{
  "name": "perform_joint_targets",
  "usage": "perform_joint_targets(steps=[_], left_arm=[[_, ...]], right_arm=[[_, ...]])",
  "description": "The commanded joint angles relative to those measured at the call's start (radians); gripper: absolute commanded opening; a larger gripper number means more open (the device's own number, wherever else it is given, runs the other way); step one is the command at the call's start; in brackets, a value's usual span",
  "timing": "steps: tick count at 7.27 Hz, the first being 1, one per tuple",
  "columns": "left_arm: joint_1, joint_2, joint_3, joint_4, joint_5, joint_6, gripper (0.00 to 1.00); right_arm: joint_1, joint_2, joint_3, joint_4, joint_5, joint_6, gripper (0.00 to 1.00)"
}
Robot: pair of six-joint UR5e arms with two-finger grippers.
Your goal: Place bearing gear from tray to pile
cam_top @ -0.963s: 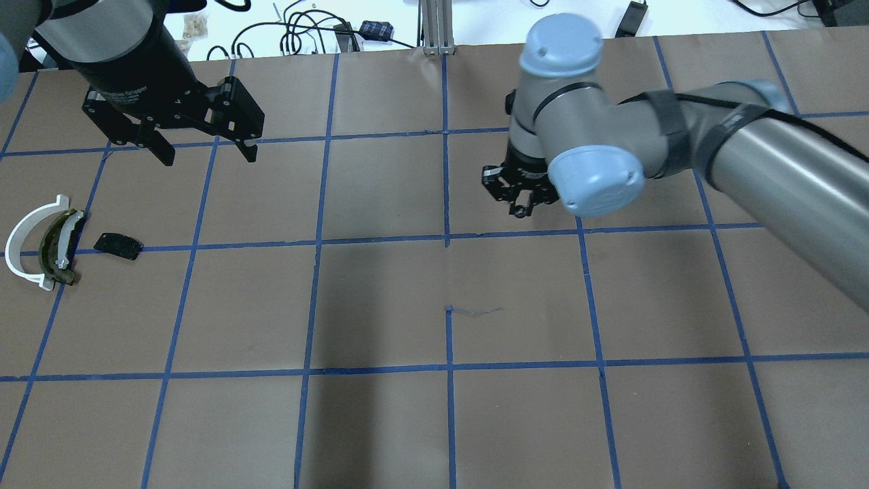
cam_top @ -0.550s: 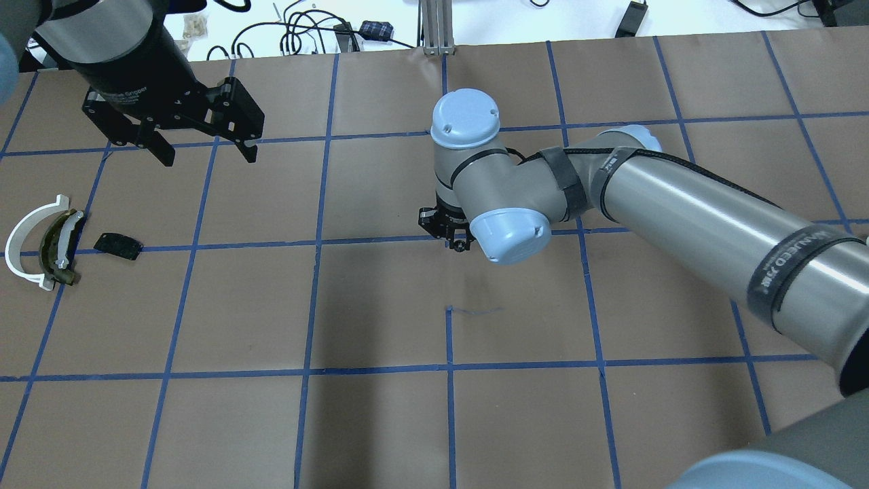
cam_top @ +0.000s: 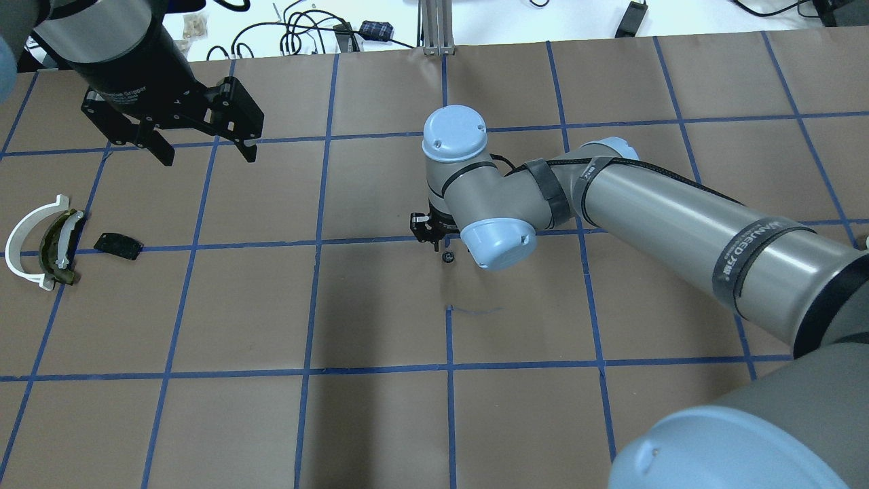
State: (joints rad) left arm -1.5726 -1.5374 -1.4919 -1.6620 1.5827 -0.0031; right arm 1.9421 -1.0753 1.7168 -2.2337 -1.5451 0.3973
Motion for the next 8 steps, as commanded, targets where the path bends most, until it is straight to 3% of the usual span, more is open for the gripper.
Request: perform_joint_targets(steps=[1, 4, 7, 8], left_arm=[[-0.001, 0.003, -0.002, 0.004, 0.0, 0.0, 1.0], [-0.004, 0.023, -0.002, 0.004, -0.01, 0.0, 1.0], [-0.012, -0.015, -0.065, 0.026, -0.007, -0.021, 1.0], [-0.035, -0.047, -0.105, 0.068, -0.013, -0.129, 1.0]], right_arm=[[-0.082, -0.085, -0.04, 0.087, -0.013, -0.127, 1.0], [-0.37, -0.279, -0.054, 0.34, -0.017, -0.375, 1.0], [-0.702, -0.304, -0.052, 0.394, -0.073, -0.969, 1.0], [-0.818, -0.302, -0.048, 0.39, -0.073, -1.211, 1.0]])
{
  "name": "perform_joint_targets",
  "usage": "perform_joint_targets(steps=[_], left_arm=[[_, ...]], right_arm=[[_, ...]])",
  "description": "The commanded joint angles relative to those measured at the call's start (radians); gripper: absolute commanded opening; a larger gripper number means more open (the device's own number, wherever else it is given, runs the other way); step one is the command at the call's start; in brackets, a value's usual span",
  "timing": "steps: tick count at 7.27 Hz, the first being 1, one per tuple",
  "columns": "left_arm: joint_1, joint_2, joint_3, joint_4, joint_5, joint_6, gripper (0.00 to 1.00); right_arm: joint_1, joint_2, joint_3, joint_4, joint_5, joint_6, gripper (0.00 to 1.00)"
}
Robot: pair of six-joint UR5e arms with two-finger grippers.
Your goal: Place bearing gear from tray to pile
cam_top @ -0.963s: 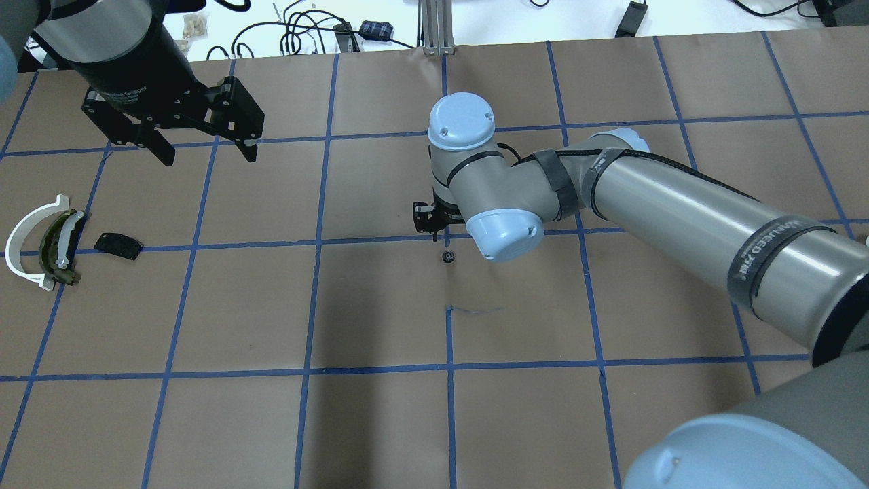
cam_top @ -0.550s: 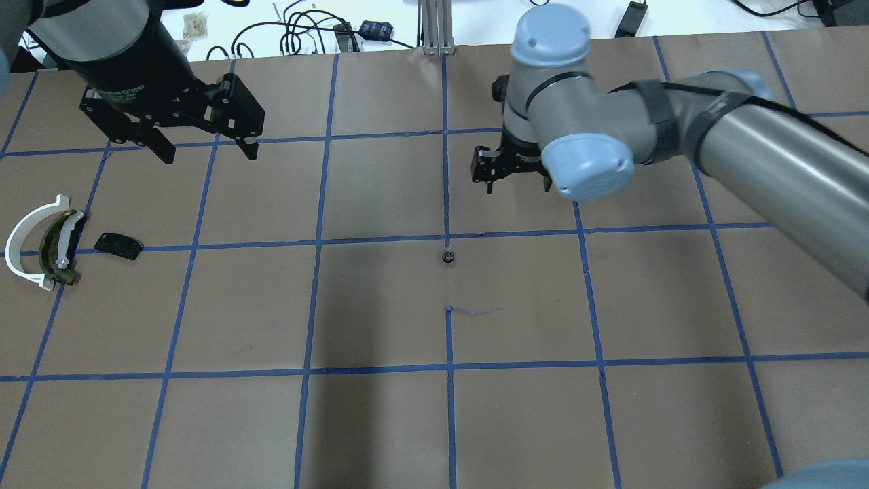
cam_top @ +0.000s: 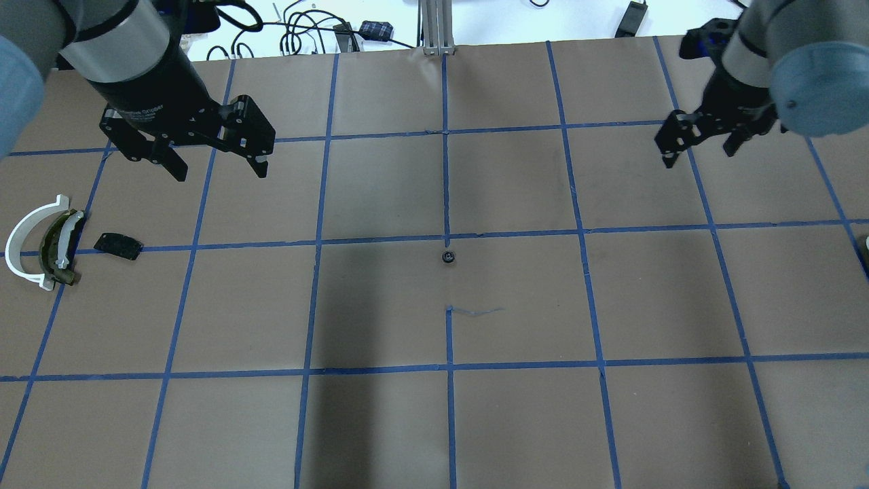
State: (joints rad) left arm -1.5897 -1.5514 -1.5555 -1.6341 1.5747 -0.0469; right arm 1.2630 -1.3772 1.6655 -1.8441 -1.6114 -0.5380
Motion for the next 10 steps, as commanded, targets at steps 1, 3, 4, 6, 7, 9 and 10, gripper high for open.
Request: perform_joint_targets(steps=[1, 3, 4, 6, 7, 9, 10], left_arm=[[-0.059, -0.091, -0.064, 0.194, -0.05, -0.147, 1.0], [-0.177, -0.255, -0.089, 0.421, -0.283, -0.299, 1.0], [-0.237, -0.324, -0.093, 0.5, -0.213, -0.326, 1.0], [-0.315, -0.439, -0.095, 0.605, -0.118, -0.413, 1.0], [-0.363, -0.482, -0.09, 0.611, -0.029, -0.441, 1.0], [-0.38, -0.538, -0.136, 0.698, -0.03, -0.536, 1.0], [-0.388, -0.542, -0.171, 0.721, -0.027, -0.535, 1.0]], right_arm=[[-0.259, 0.009, 0.009, -0.006, -0.001, -0.489, 1.0], [-0.449, 0.051, 0.019, -0.012, 0.004, -0.867, 1.0], [-0.547, 0.087, 0.052, -0.02, 0.017, -1.051, 1.0], [-0.616, 0.118, 0.137, -0.221, 0.044, -1.376, 1.0], [-0.619, 0.128, 0.166, -0.256, 0.044, -1.587, 1.0], [-0.649, 0.162, 0.177, -0.287, 0.056, -1.835, 1.0], [-0.678, 0.196, 0.175, -0.343, 0.059, -1.885, 1.0]])
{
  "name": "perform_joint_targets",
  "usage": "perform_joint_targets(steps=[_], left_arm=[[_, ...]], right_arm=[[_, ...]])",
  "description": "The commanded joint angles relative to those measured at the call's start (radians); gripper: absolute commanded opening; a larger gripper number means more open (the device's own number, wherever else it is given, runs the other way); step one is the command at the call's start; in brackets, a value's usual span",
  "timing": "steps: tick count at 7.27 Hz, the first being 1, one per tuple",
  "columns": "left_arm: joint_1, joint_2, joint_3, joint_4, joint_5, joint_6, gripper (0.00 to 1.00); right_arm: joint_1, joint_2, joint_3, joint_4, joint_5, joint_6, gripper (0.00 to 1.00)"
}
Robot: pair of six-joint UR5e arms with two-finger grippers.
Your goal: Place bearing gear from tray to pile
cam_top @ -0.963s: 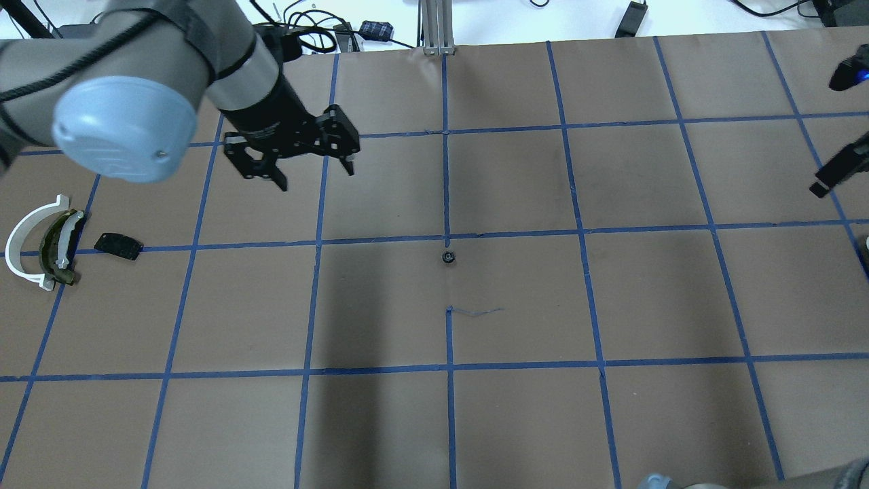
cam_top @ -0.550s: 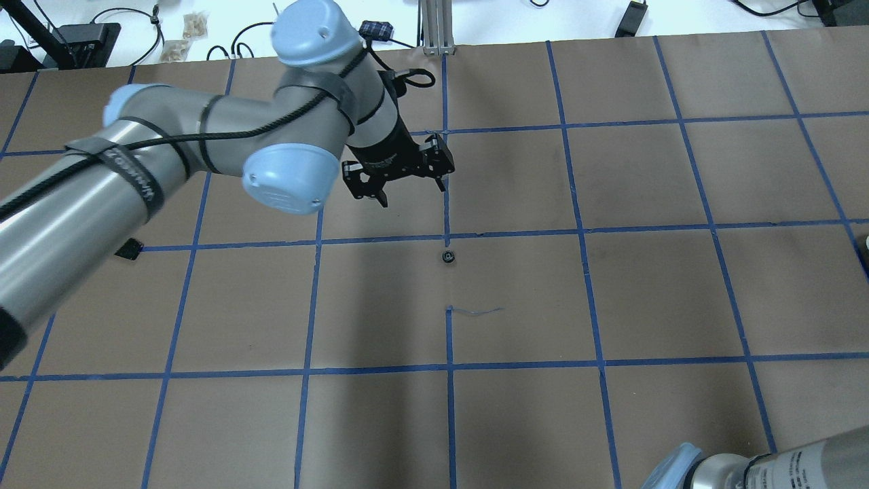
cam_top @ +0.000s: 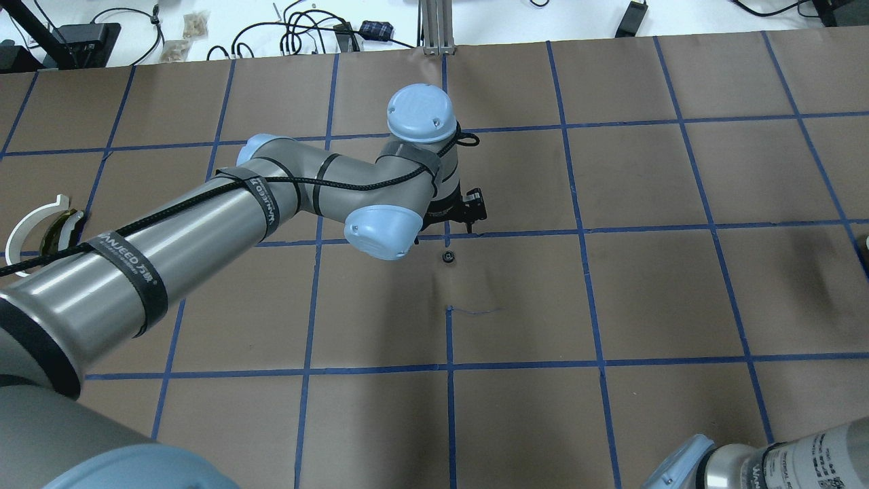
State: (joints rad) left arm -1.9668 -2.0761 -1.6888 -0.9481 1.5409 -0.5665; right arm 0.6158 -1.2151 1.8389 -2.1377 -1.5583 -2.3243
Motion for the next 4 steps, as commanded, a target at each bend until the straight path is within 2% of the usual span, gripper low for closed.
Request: perform_joint_targets(steps=[1, 4], left_arm=[[-0.011, -0.019, -0.051, 0.049, 0.008, -0.009, 0.85], [-0.009, -0.022, -0.048, 0.058, 0.004, -0.006, 0.83]], right_arm=[[-0.036, 0.075, -0.003, -0.092, 0.011, -0.13, 0.99], [-0.051, 0.092, 0.002, -0.091, 0.069, -0.113, 0.93]])
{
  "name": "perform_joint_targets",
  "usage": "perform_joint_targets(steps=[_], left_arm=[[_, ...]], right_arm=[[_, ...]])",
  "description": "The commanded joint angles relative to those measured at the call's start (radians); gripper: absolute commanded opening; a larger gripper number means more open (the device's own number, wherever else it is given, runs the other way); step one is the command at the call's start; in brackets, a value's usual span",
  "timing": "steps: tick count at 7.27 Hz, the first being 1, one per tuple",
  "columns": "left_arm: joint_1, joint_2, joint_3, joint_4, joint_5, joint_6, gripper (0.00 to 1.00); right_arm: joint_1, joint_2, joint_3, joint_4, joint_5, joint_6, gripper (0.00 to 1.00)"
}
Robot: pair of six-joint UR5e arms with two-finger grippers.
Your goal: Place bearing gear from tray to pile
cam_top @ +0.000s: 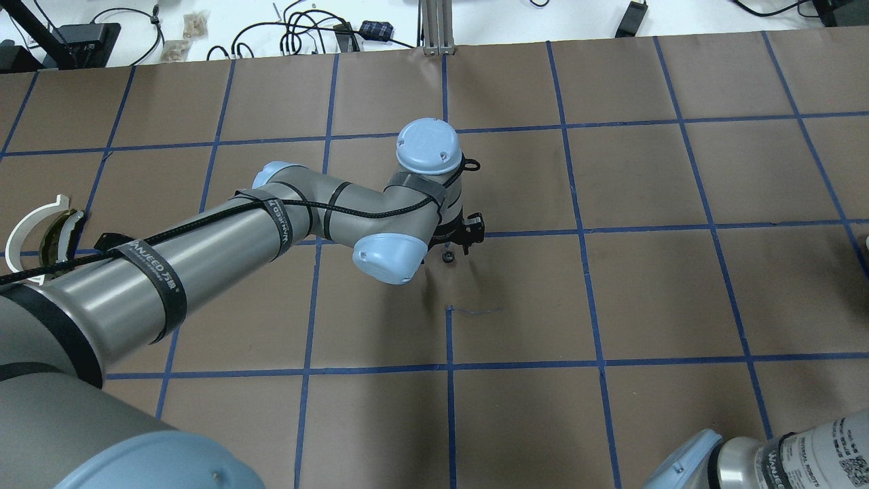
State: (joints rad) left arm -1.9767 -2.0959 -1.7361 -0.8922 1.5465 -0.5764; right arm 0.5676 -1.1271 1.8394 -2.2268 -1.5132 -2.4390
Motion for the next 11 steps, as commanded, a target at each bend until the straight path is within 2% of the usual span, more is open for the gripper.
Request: perform_joint_targets(steps=[1, 2, 3, 5, 6, 7, 8, 9, 11], left_arm=[[0.001, -0.01, 0.001, 0.002, 0.0, 0.006, 0.83], [0.001, -0.016, 0.009, 0.013, 0.0, 0.01, 0.73], [0.001, -0.027, 0.006, 0.045, 0.0, 0.012, 0.28], [-0.001, -0.026, -0.006, 0.047, 0.003, 0.001, 0.0], [-0.001, -0.027, -0.01, 0.044, 0.003, 0.001, 0.0], [0.001, 0.003, -0.007, 0.042, 0.006, 0.009, 0.0], [0.001, 0.06, -0.008, 0.026, 0.039, 0.016, 0.0], [0.057, 0.121, -0.008, -0.04, 0.055, 0.109, 0.0], [0.337, 0.251, -0.013, -0.227, 0.063, 0.374, 0.0]], right_arm=[[-0.003, 0.004, 0.001, 0.001, 0.024, 0.0, 0.93], [-0.003, 0.006, 0.004, 0.003, 0.025, 0.0, 0.92], [-0.003, 0.004, 0.007, 0.004, 0.027, 0.0, 0.89], [-0.003, 0.006, 0.011, 0.006, 0.028, 0.003, 0.84], [-0.003, 0.006, 0.011, 0.004, 0.028, 0.003, 0.8], [-0.003, 0.006, 0.011, 0.001, 0.028, 0.003, 0.72], [-0.003, 0.006, 0.011, -0.002, 0.028, 0.003, 0.61], [-0.003, 0.006, 0.011, -0.002, 0.028, 0.005, 0.48], [-0.003, 0.004, 0.011, 0.001, 0.024, 0.005, 0.29]])
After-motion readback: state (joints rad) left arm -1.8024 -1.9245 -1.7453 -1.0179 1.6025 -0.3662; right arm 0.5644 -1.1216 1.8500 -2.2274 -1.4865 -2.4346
